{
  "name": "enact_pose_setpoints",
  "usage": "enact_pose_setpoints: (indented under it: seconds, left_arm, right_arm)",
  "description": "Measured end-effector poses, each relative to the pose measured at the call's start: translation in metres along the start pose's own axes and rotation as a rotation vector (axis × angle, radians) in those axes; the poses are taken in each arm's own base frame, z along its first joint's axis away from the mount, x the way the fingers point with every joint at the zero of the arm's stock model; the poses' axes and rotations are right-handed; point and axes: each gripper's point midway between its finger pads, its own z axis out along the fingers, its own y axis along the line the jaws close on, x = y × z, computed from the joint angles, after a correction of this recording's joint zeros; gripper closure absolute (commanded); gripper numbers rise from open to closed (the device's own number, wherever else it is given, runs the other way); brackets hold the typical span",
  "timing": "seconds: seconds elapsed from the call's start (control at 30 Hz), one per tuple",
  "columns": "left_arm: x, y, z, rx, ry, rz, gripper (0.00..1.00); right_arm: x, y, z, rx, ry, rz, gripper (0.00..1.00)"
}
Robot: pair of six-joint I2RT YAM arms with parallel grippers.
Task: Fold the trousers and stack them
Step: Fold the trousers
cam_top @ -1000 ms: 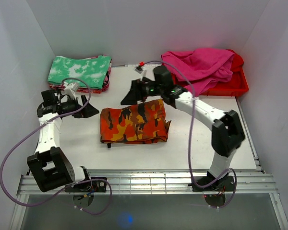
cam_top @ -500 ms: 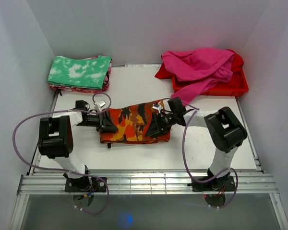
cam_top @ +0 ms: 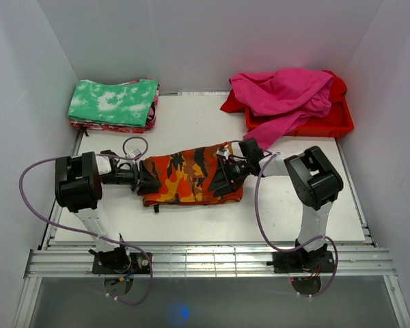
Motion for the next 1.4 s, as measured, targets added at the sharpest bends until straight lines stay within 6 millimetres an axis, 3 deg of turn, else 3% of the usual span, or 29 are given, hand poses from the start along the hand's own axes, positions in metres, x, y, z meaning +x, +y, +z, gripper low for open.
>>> enact_pose_setpoints:
  seconds: [0.03,0.07,0.1,0.13,0.33,0.4,0.43,0.5,0.57,0.73,0.8,0.9,0.97,1.1,1.27,1.4]
  left_arm:
    - [-0.001,-0.005,-0.004,-0.012,-0.011,0.046,0.31]
    - [-0.003,-0.01,-0.009,-0.038,-0.03,0.112,0.14]
    - [-0.007,-0.018,-0.015,-0.064,-0.054,0.192,0.05]
    - [-0.012,-0.029,-0.023,-0.084,-0.087,0.275,0.02]
    - [-0.04,-0.124,-0.074,-0.149,-0.358,0.728,0.02]
    - [-0.043,-0.142,-0.082,-0.142,-0.419,0.764,0.02]
    - [-0.044,-0.146,-0.082,-0.122,-0.433,0.769,0.07]
    - [-0.045,-0.144,-0.075,-0.075,-0.43,0.746,0.2]
    - [-0.048,-0.127,-0.061,-0.036,-0.392,0.655,0.28]
    - [-0.065,-0.06,-0.026,-0.036,-0.304,0.39,0.39]
    - [-0.07,-0.037,-0.017,-0.06,-0.29,0.317,0.44]
    - [-0.074,-0.005,-0.004,-0.083,-0.262,0.228,0.47]
    - [-0.079,0.002,0.002,-0.043,-0.229,0.169,0.48]
    - [-0.099,0.0,0.004,0.002,-0.21,0.159,0.47]
    - [-0.119,-0.01,-0.003,-0.03,-0.228,0.248,0.26]
    - [-0.117,-0.038,-0.023,-0.066,-0.277,0.337,0.17]
  right_arm:
    - [-0.001,0.002,-0.001,0.023,-0.008,-0.016,0.07]
    - [-0.002,0.005,-0.003,0.051,-0.018,-0.034,0.09]
    - [-0.005,0.009,-0.006,0.076,-0.032,-0.057,0.1]
    - [-0.011,0.016,-0.01,0.104,-0.05,-0.092,0.1]
    - [-0.082,0.084,-0.042,0.207,-0.209,-0.465,0.1]
    - [-0.102,0.102,-0.049,0.213,-0.24,-0.557,0.1]
    - [-0.11,0.104,-0.051,0.214,-0.246,-0.581,0.1]
    - [-0.125,0.098,-0.05,0.21,-0.242,-0.593,0.08]
    - [-0.135,0.077,-0.045,0.214,-0.227,-0.557,0.07]
    - [-0.134,-0.017,-0.032,0.239,-0.167,-0.34,0.04]
    - [-0.132,-0.043,-0.032,0.221,-0.161,-0.271,0.02]
    - [-0.138,-0.045,-0.039,0.159,-0.181,-0.254,0.01]
    - [-0.146,-0.046,-0.044,0.134,-0.202,-0.257,0.02]
    - [-0.157,-0.048,-0.051,0.112,-0.233,-0.252,0.08]
    - [-0.166,-0.047,-0.056,0.15,-0.255,-0.237,0.1]
    - [-0.168,-0.028,-0.068,0.253,-0.274,-0.281,0.1]
